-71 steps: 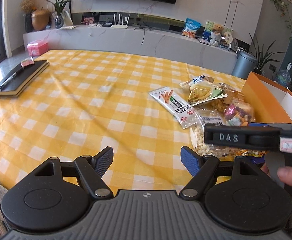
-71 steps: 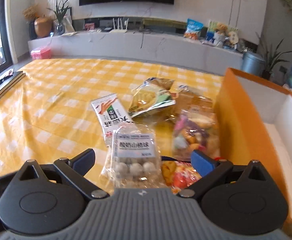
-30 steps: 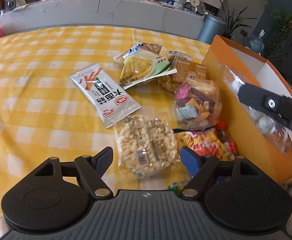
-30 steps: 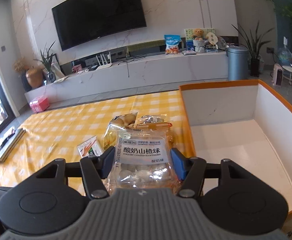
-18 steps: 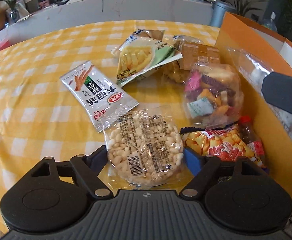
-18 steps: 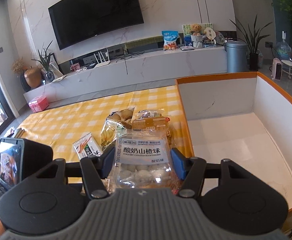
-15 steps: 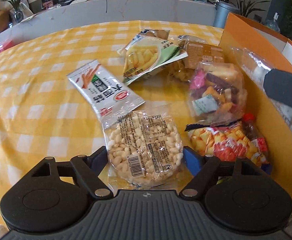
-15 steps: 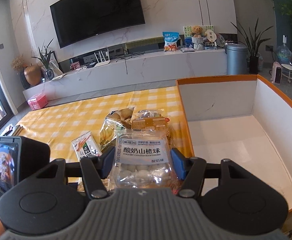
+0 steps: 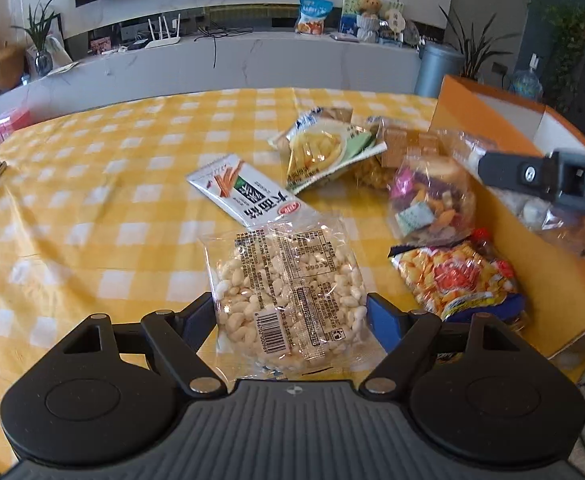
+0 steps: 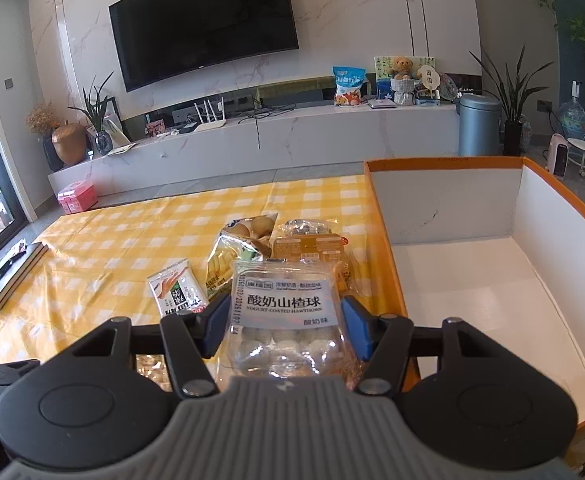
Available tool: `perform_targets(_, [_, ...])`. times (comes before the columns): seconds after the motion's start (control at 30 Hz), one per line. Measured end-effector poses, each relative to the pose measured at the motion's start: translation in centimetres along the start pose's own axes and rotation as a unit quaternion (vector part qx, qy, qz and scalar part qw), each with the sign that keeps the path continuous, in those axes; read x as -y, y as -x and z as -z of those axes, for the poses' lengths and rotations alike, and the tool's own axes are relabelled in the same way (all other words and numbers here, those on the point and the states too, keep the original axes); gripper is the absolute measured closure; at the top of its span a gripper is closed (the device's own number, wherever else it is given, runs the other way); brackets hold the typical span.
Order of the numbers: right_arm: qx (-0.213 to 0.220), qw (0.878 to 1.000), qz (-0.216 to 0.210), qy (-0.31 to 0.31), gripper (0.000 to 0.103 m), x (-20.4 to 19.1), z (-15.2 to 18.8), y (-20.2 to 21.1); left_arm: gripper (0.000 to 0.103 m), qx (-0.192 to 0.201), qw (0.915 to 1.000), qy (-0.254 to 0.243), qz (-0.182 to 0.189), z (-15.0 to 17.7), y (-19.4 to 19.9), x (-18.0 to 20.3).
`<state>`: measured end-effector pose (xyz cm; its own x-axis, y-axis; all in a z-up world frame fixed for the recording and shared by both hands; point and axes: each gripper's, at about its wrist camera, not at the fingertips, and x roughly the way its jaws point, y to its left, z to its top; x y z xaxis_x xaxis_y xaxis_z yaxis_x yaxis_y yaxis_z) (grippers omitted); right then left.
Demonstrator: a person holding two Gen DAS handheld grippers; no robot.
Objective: Organize snacks
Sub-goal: 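Carry both packs over the orange box and release them inside with both grippers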
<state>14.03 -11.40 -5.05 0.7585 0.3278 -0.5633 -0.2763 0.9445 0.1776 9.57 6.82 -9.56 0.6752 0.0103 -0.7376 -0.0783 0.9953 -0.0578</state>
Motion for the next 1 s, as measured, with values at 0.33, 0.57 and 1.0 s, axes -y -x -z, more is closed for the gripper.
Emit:
perform_targets(0.33, [0.045,0.998,-0.018,-0.040,0.044,1.5,-2.5,4.1,0.011,0.056,0.9958,0.039,0.061,-3.0,4.9,0.3])
perform_targets(0.57, [0.103,0.993,0.044,-0.027,0.044,6.8,-3.1,9.8,0.011,0.095,0.9839,0.027,0.149,-6.0,7.5,5.4])
perform_targets(1.0, [0.084,0.983,0.096,-0.132,0.044,15.6,-0.4,10.0,0.011,0.045,0.9735,-0.028,0.222,-7.1,2.8,16.4])
